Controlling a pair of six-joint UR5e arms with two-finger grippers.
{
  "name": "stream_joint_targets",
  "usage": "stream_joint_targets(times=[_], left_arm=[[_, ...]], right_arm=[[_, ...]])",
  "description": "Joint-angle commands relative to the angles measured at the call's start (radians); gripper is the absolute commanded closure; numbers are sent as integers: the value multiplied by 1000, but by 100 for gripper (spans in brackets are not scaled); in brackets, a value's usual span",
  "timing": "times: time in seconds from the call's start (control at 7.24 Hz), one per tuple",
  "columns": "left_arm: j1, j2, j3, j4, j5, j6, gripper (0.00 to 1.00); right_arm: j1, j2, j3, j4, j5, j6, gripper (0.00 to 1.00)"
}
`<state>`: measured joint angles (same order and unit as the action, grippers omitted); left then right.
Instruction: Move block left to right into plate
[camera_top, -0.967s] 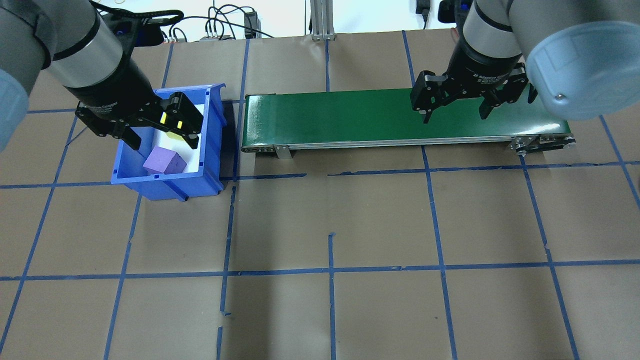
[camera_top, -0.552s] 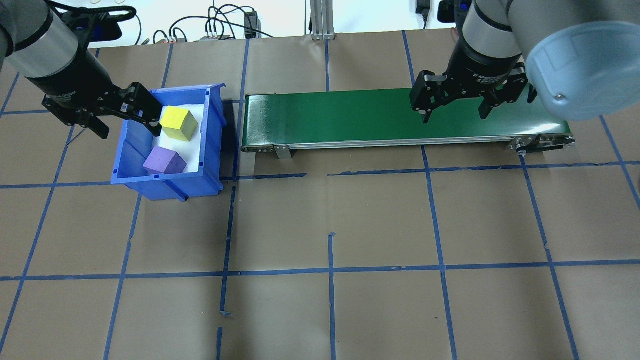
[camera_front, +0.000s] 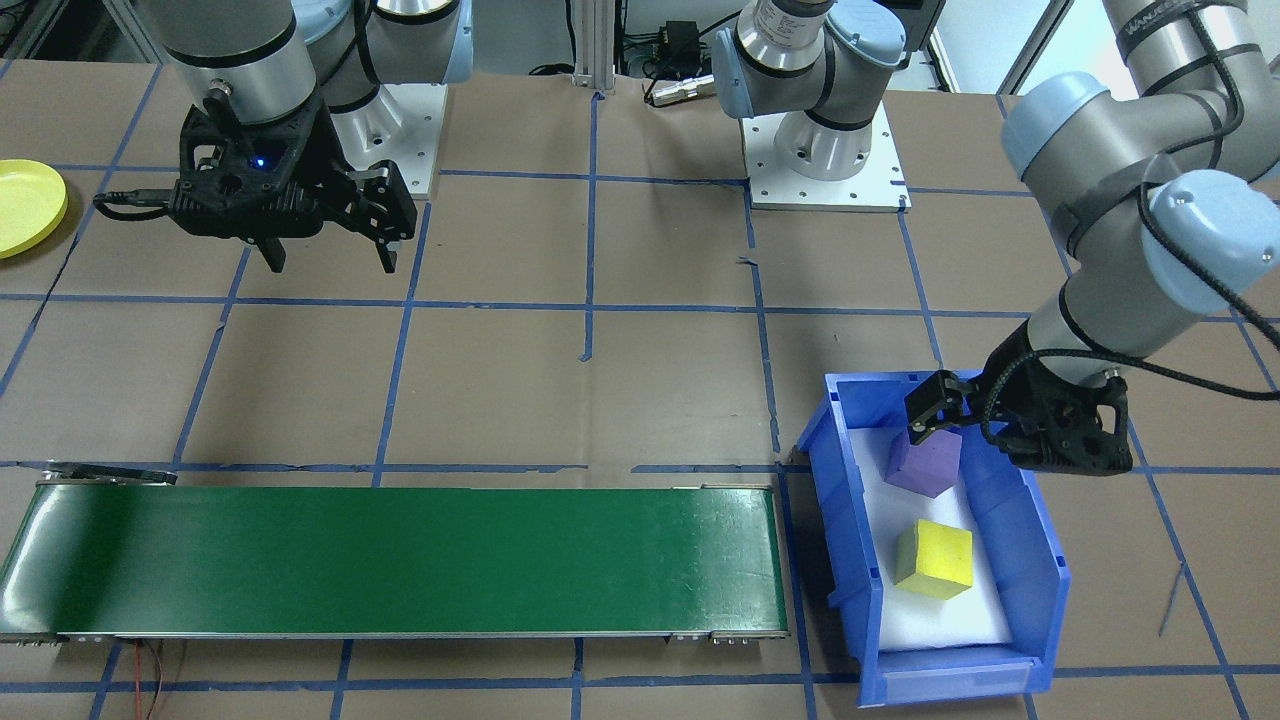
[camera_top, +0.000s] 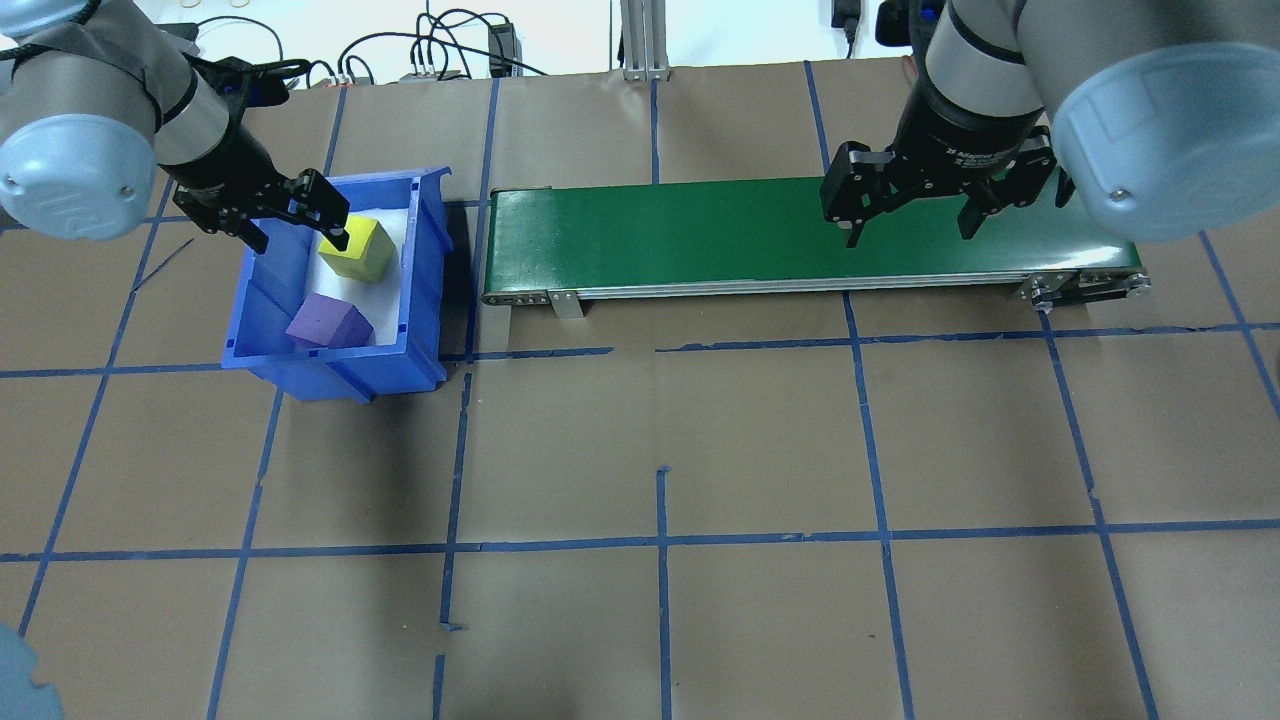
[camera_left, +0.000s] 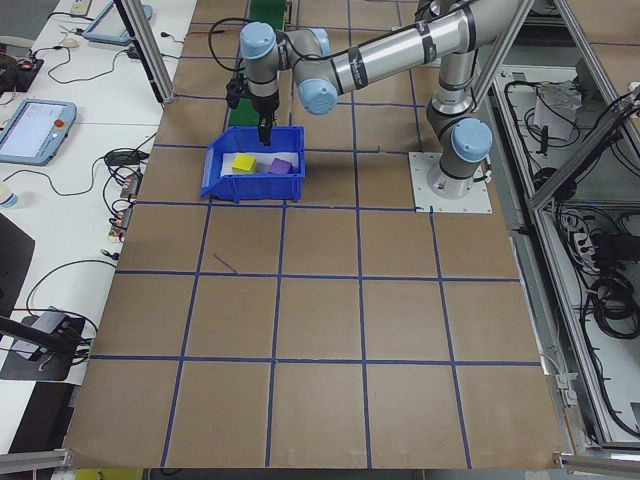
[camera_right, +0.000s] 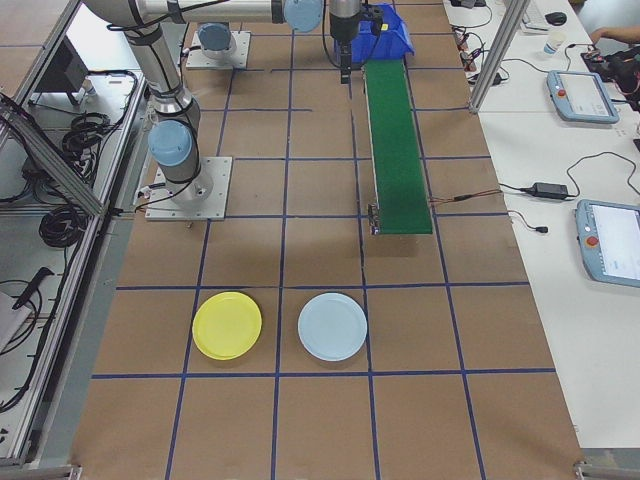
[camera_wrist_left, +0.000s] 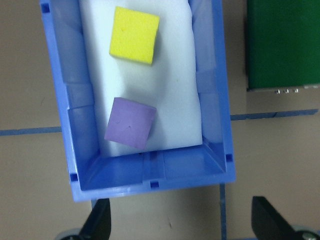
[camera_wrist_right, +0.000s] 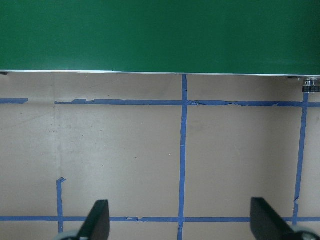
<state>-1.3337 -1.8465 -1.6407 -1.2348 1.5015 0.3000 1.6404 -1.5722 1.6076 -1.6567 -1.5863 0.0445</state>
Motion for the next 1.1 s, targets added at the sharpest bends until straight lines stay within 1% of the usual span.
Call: stream_joint_targets(times=[0.0,0.14,0.28,0.41,0.83,0.97], left_arm=[[1,-69,-43,78,-3,5,0],[1,-74,-74,84,-1,40,0],[1,-74,-100,112,9,138,0],[1,-74,-119,118,9,155,0],[1,-76,-123,118,11,160,0],[1,-76,-102,118,20,163,0]], right_arm=[[1,0,0,0,0,0,0],[-1,0,0,-2,0,0,0],[1,1,0,-2,0,0,0],[-1,1,0,-2,0,0,0],[-1,0,0,0,0,0,0],[-1,1,0,0,0,0,0]])
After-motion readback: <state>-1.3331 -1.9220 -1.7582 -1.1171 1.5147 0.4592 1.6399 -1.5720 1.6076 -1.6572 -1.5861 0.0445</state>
